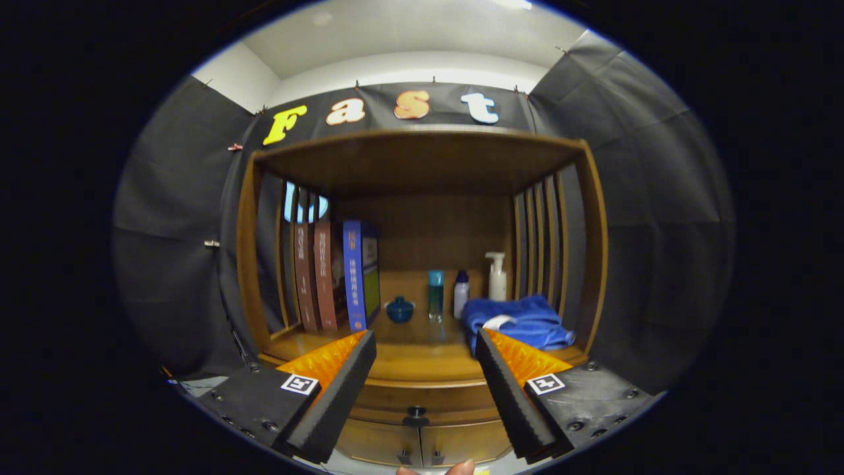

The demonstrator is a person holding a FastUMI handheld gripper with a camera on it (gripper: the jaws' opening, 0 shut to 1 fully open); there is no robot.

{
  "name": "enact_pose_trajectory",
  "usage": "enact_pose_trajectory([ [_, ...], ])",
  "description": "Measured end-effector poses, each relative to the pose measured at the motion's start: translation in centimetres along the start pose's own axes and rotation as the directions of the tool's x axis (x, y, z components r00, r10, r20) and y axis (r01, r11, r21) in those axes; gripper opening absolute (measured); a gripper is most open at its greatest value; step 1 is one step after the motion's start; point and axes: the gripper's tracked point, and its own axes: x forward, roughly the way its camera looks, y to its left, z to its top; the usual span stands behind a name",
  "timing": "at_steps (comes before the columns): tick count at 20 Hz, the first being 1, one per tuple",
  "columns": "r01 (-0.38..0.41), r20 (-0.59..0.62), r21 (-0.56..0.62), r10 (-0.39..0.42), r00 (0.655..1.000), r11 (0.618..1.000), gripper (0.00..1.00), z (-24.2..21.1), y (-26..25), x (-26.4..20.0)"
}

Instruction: Pull open the drawer, take out the items inside it, and place them on the countertop above the cabinet.

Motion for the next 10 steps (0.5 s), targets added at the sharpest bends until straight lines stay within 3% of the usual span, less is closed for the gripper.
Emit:
enact_pose_trajectory([
  [5,-0.001,-0.122,0.009,0.002,0.992,1.0,0.99,-9.7,1.0,3.3],
  [10,0.016,-0.213,-0.007,-0.017,0.977,1.0,0.99,-15.3,1.0,4.7],
])
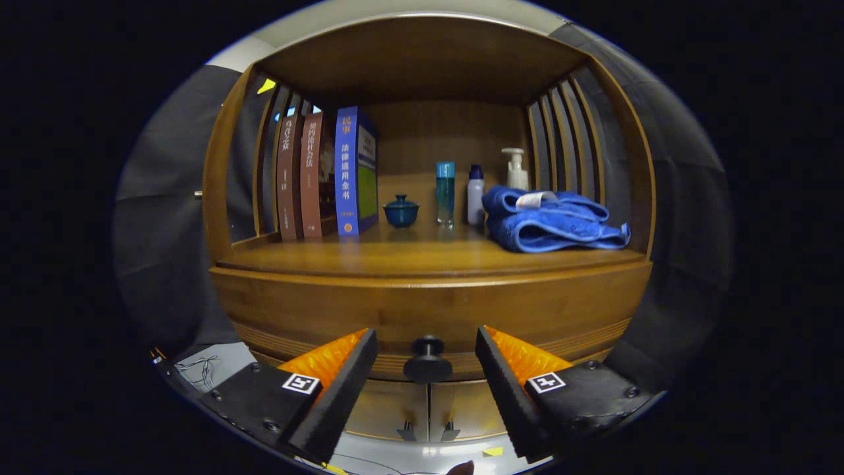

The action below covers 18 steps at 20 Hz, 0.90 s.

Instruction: Pull open the drawer, take out the items inside it, and place them on the countertop above the cabinet.

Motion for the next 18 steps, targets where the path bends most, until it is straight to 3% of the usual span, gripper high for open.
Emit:
enact_pose_trajectory([
  [1,0.021,-0.01,-0.003,-0.021,1.0,1.0,0.97,-0.5,-0.5,0.4],
  [4,0.006,-0.081,-0.005,-0.007,0.997,1.0,0.6,-2.2,-0.2,1.8],
  [7,0.041,-0.103,-0.007,-0.041,0.994,0.999,0.51,-2.8,-0.5,2.0],
  [10,0.036,-0.072,-0.032,-0.038,0.997,0.999,0.31,-2.3,-0.5,1.5],
  [18,0.021,-0.086,-0.002,-0.022,0.996,1.0,0.31,-3.1,-0.8,-3.5],
])
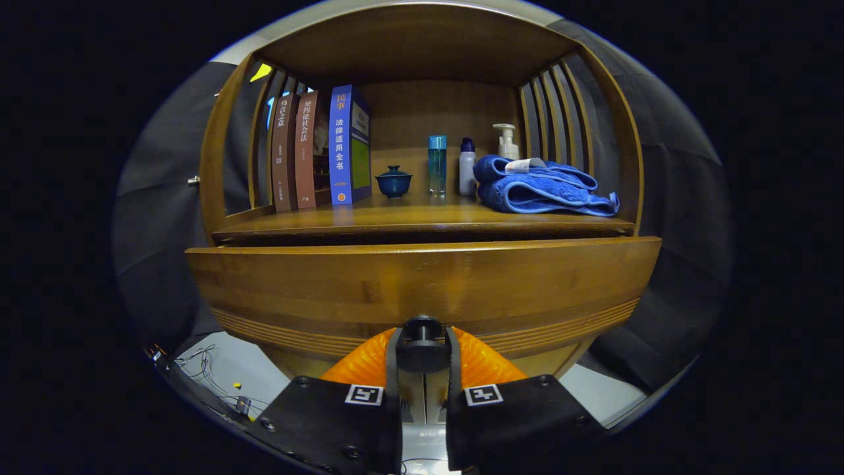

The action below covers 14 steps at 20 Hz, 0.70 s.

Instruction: Pull open the drawer, take out the items inside it, and place them on the countertop above the cabinet.

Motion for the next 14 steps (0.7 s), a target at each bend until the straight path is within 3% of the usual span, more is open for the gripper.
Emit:
enact_pose_trajectory([
  [14,-0.02,0.018,0.004,0.02,1.0,1.0,0.3,-2.2,-0.3,-8.2],
])
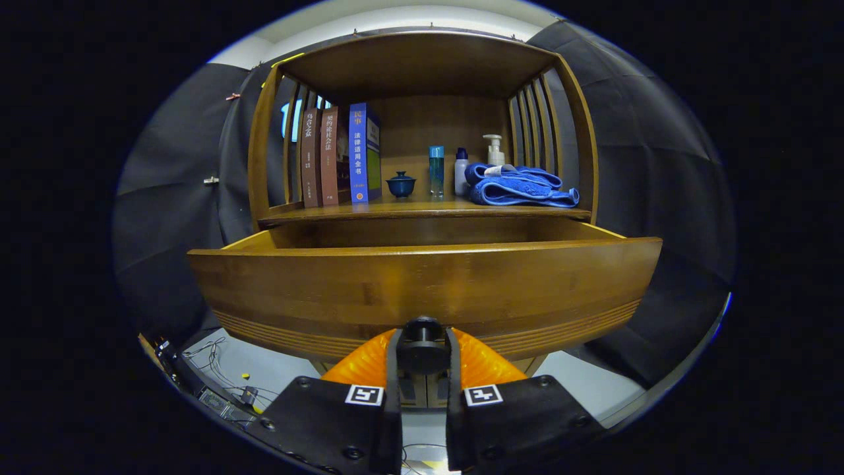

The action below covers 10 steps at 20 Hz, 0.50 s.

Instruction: Pull open the drawer, take out the items inside it, and place them on the countertop above the cabinet.

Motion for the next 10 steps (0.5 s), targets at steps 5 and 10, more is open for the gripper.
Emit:
enact_pose_trajectory([
  [5,-0.003,-0.007,-0.012,0.003,1.0,1.0,0.3,-0.8,-0.1,-1.4],
  [10,-0.003,-0.013,-0.026,0.002,1.0,1.0,0.3,-1.3,-0.1,-1.7],
])
